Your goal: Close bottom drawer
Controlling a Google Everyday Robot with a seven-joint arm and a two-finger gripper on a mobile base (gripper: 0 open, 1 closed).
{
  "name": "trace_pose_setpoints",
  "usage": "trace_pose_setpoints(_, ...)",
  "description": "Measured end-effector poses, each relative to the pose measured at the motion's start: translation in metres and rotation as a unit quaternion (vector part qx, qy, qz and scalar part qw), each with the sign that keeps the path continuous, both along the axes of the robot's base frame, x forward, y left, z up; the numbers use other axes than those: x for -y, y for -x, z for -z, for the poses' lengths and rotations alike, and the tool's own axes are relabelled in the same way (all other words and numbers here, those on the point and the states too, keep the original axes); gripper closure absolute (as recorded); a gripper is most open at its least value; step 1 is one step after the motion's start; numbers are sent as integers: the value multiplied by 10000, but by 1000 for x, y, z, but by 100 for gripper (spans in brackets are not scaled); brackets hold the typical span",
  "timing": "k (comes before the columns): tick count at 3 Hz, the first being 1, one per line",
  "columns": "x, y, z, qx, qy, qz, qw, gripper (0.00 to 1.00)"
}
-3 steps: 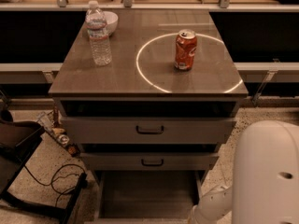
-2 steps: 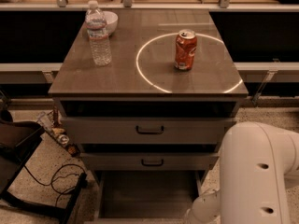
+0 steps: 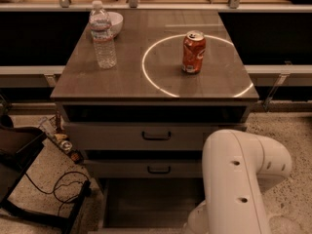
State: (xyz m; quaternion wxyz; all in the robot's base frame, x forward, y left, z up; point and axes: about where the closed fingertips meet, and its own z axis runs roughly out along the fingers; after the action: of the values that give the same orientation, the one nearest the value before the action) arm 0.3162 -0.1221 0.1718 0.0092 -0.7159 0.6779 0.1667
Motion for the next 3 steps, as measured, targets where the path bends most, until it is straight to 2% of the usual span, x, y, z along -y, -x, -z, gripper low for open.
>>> trace_pose_setpoints(1,-8,-4,13,1,31,-32,10000,100)
trace_pose_setpoints(2,-8,-21,17,162,132,-8,9998,100)
trace_pose_setpoints(3,-8,-21,17,166,134,-6,9998,100)
